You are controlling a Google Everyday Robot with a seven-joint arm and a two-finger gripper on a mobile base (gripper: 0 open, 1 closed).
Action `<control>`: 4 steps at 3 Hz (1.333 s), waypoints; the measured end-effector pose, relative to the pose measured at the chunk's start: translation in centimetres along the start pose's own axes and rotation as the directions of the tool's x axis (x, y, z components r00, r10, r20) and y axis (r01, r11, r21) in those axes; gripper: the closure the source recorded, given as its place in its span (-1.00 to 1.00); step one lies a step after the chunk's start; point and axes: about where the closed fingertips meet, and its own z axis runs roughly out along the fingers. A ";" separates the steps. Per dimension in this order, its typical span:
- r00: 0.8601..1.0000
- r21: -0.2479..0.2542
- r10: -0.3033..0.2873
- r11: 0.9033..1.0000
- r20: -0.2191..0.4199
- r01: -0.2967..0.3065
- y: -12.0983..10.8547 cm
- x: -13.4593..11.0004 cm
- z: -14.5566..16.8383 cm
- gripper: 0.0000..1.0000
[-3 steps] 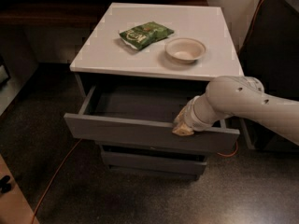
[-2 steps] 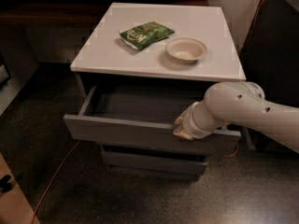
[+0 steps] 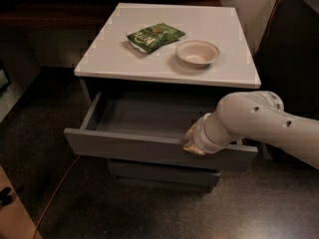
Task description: Place green jalapeno chip bag into top drawer
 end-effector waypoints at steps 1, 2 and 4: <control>1.000 -0.007 -0.019 1.000 -0.003 0.019 2.4 -0.9 -1.2 1.00; 0.999 -0.009 -0.036 0.999 0.003 0.036 4.2 -2.4 -3.1 1.00; 0.998 0.017 -0.061 0.998 -0.018 0.062 2.7 -6.4 -9.8 1.00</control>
Offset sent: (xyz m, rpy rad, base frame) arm -0.0940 0.0483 0.0662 -0.0068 -0.0158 0.0735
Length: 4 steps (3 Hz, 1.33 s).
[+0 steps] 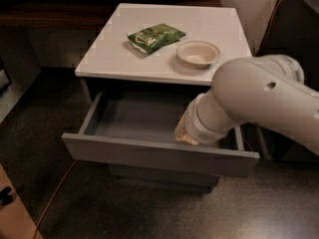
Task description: Place green jalapeno chip bag into top drawer
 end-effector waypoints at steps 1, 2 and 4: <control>0.999 -0.021 0.016 1.000 -0.037 -0.017 -3.2 -1.2 -1.9 0.79; 0.993 -0.109 0.098 0.989 -0.064 -0.104 -7.7 -3.6 -3.2 0.19; 0.976 -0.201 0.209 0.955 -0.058 -0.217 -15.4 -9.1 -4.2 -0.89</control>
Offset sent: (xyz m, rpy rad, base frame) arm 0.1115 0.0130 0.1359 0.0457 0.1736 -0.1055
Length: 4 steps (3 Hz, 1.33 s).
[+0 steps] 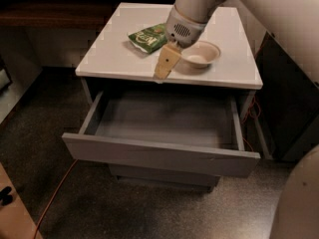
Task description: Place green jalapeno chip bag into top drawer
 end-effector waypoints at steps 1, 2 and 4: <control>0.999 0.039 -0.010 0.999 0.040 0.008 -0.6 -0.9 -1.9 -1.00; 0.999 0.033 -0.009 0.999 0.034 0.008 -0.5 -0.8 -1.5 -1.00; 0.994 0.068 -0.004 0.998 0.113 -0.004 -5.3 -3.3 -0.4 -1.00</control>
Offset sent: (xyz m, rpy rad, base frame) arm 0.0064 -0.0006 0.0223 0.0245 -0.0524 -0.0064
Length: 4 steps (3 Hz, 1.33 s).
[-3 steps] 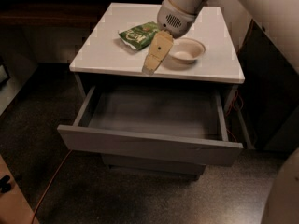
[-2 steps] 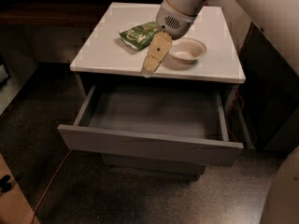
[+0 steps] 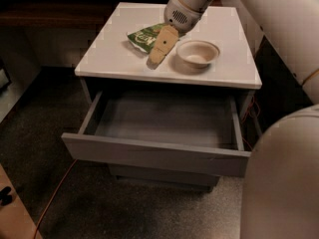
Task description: Place green jalapeno chip bag into top drawer
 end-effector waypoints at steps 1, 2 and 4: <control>0.999 0.038 -0.013 0.999 0.044 0.011 -3.4 -1.8 1.5 -1.00; 0.997 0.086 -0.014 0.996 0.077 0.007 -7.1 -2.8 3.3 -1.00; 0.986 0.138 0.068 0.986 0.155 -0.090 -13.4 -2.7 7.4 -1.00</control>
Offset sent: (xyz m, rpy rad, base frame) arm 0.1459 0.0038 -0.0058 0.0663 -0.1785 -0.0590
